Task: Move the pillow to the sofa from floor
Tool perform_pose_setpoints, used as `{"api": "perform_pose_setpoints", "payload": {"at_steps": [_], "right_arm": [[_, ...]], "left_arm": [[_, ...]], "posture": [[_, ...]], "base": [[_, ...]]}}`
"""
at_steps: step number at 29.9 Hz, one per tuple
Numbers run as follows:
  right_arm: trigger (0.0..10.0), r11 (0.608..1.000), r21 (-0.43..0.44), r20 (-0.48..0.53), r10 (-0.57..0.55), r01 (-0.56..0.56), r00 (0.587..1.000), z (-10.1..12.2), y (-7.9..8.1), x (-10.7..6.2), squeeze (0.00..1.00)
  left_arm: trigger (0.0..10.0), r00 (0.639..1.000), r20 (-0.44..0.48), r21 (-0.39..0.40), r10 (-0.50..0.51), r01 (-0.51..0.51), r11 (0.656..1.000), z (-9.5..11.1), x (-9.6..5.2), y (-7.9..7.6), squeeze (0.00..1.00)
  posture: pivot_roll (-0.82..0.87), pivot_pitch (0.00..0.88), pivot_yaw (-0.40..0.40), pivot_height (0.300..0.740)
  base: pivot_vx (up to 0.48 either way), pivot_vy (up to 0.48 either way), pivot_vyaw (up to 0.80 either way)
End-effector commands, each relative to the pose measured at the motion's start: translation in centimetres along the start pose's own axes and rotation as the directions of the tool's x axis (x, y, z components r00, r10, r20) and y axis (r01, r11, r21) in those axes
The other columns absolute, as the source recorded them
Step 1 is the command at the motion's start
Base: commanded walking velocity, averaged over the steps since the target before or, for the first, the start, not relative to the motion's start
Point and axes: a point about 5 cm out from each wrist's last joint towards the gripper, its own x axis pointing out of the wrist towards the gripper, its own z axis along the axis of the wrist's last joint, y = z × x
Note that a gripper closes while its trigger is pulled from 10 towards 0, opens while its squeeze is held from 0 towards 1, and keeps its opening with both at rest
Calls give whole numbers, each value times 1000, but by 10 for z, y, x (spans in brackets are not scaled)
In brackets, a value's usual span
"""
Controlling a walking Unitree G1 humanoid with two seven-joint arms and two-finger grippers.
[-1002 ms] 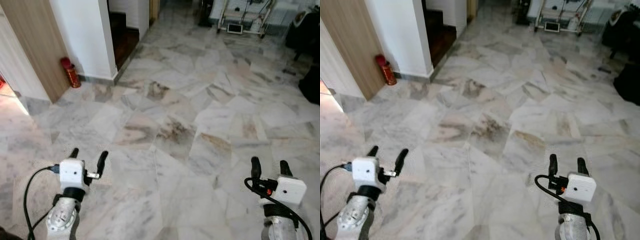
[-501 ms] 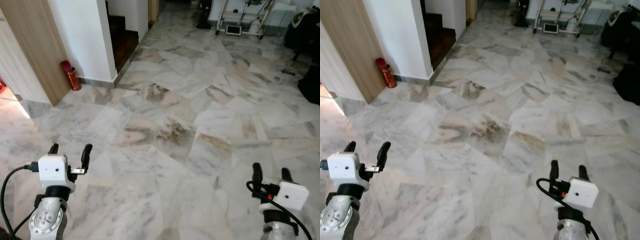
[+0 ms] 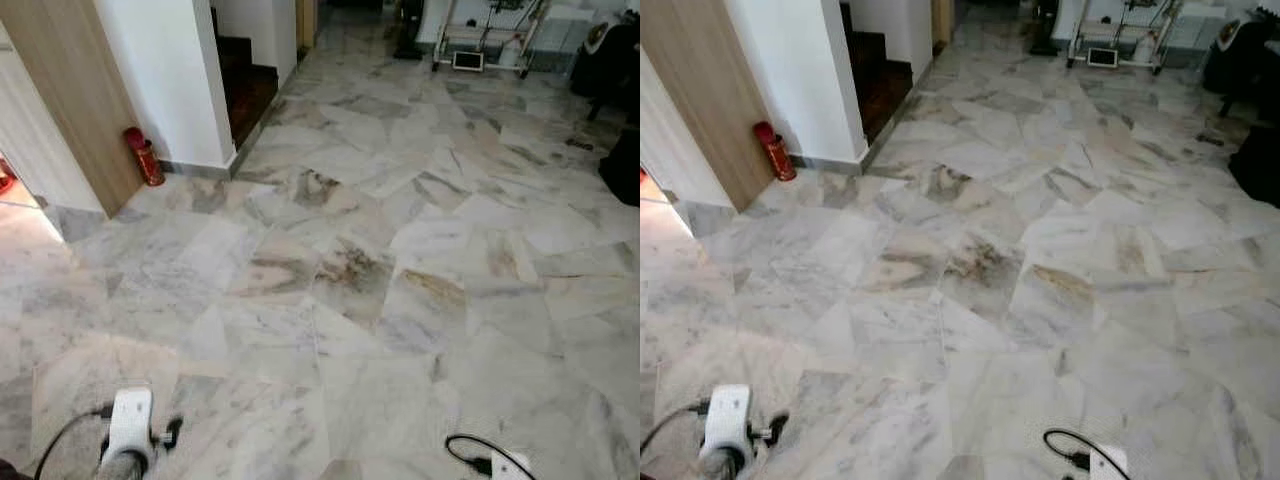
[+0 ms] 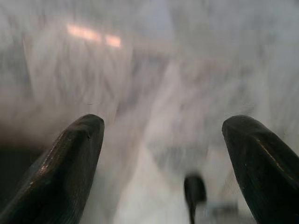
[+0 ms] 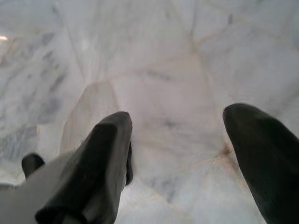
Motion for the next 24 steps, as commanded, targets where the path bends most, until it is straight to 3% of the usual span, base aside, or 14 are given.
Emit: {"api": "perform_pose_setpoints", "payload": {"at_steps": [1,3,9,17,24], "right_arm": [[10000,1000,-4,-18,17,-17,1000,-2,0,0,0],[10000,1000,-2,-44,20,-20,999,-10,-1,-2,0],[10000,999,13,-61,40,-39,997,-11,-2,-2,0],[10000,998,7,-42,66,-66,997,-6,8,0,0],[10000,996,7,-24,84,-84,996,-6,12,0,0]], "left_arm": [[10000,996,-88,27,2,0,1000,-17,-3,-2,0],[10000,992,-123,10,-16,17,1000,-29,-6,-8,0],[10000,987,-161,-71,16,-28,997,-40,-9,-11,0],[10000,981,-191,-59,-13,2,998,-44,-11,0,0],[10000,979,-200,-32,-24,18,999,-43,-10,0,0]], "posture": [[-53,0,-24,740],[-56,0,-18,740],[-11,0,-34,740],[-30,0,-34,740],[-52,0,-17,740]], "base": [[0,0,0],[0,0,0],[0,0,0],[0,0,0],[0,0,229]]}}
